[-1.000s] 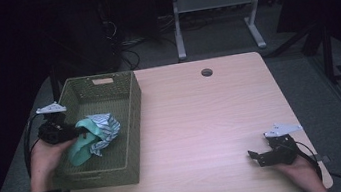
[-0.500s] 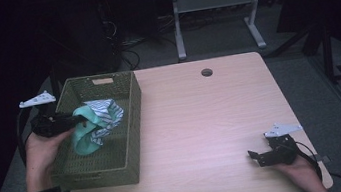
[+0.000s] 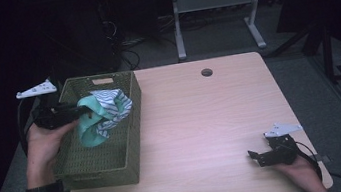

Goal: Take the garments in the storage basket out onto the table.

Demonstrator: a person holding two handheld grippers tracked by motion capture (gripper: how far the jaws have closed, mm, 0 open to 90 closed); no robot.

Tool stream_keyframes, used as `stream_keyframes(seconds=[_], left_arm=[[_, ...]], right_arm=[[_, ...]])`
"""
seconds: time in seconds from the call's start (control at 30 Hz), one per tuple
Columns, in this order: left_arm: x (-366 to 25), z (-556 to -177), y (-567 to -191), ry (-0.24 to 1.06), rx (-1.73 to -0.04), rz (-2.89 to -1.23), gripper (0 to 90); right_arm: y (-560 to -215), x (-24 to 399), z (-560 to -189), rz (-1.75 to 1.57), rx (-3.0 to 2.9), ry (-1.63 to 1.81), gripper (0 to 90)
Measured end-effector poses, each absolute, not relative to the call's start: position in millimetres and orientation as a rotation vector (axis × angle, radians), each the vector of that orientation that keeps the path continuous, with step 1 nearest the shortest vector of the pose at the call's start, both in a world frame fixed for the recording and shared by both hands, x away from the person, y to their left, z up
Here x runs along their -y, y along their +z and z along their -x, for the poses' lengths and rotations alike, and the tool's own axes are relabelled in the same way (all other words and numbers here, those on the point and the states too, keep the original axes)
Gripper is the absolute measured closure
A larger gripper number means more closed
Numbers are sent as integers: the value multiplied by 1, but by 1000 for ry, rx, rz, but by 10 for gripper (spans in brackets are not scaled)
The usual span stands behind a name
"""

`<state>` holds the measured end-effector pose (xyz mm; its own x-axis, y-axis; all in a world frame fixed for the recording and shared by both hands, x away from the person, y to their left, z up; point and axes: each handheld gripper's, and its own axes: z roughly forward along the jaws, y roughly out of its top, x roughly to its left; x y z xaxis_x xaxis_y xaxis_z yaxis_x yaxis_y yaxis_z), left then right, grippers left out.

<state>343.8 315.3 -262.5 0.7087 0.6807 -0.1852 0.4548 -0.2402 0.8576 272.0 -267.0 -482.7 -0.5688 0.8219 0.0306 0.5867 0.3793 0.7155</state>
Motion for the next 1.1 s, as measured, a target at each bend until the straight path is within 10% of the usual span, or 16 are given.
stream_keyframes(seconds=[1.1], left_arm=[[-199, -345, -251, 130, -617, -1880, 789]], right_arm=[[-483, 267, -272, -1232, -2313, 998, 76]])
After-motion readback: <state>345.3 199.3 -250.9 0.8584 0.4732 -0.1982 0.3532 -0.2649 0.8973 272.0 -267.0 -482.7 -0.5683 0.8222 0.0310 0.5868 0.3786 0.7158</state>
